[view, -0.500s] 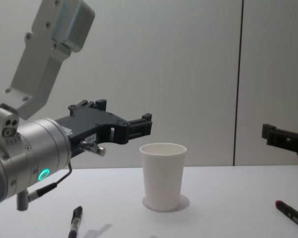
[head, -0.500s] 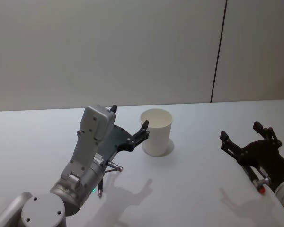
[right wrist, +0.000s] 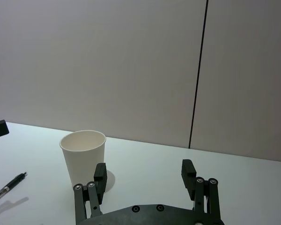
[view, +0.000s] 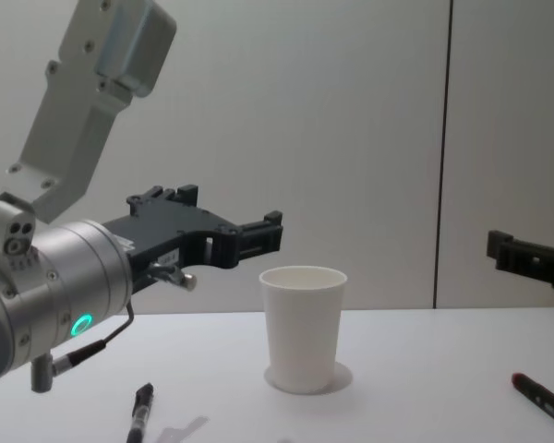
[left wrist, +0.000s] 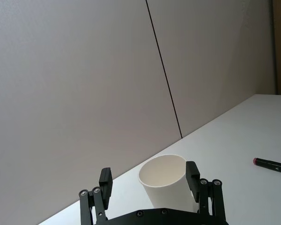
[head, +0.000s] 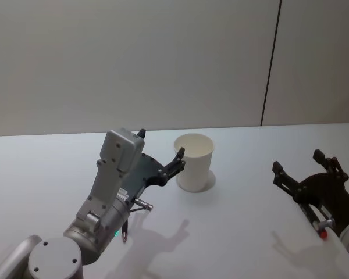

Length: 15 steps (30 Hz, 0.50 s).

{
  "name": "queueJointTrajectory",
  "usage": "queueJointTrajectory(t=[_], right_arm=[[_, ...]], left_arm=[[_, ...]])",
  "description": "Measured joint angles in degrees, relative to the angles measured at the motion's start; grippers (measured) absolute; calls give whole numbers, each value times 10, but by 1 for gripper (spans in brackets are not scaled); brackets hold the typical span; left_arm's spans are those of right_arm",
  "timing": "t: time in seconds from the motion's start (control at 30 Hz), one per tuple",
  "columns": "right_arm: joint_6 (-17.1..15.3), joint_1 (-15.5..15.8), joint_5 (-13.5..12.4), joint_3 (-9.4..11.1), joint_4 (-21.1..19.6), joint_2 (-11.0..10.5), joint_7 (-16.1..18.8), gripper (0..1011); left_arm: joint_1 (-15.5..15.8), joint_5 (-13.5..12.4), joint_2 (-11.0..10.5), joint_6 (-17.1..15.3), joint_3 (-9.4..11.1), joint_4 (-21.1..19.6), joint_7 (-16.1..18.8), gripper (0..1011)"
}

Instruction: Place the pen into the pen holder.

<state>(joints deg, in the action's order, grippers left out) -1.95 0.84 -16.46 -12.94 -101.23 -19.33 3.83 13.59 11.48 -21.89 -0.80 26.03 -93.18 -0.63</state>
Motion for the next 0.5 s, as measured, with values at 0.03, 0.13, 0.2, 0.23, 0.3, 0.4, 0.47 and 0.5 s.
queueJointTrajectory(t=[0.03,0.13,0.2,0.23,0.3,0.4,0.47,0.5], right_arm=[[0,0,0,0,0,0,0,1002],[0,0,0,0,0,0,0,1002],[0,0,0,0,0,0,0,1002],[0,0,0,0,0,0,0,1001],[0,0,0,0,0,0,0,1001],[0,0,0,0,0,0,0,1002],[0,0,0,0,0,0,0,1002],[0,0,0,0,0,0,0,1002]], left_arm=[[0,0,0,0,0,0,0,1000],[0,0,0,0,0,0,0,1000],[0,0,0,0,0,0,0,1000],[0,0,0,0,0,0,0,1000],[0,0,0,0,0,0,0,1000],[0,0,0,0,0,0,0,1000],[0,0,0,0,0,0,0,1000],[0,0,0,0,0,0,0,1000]])
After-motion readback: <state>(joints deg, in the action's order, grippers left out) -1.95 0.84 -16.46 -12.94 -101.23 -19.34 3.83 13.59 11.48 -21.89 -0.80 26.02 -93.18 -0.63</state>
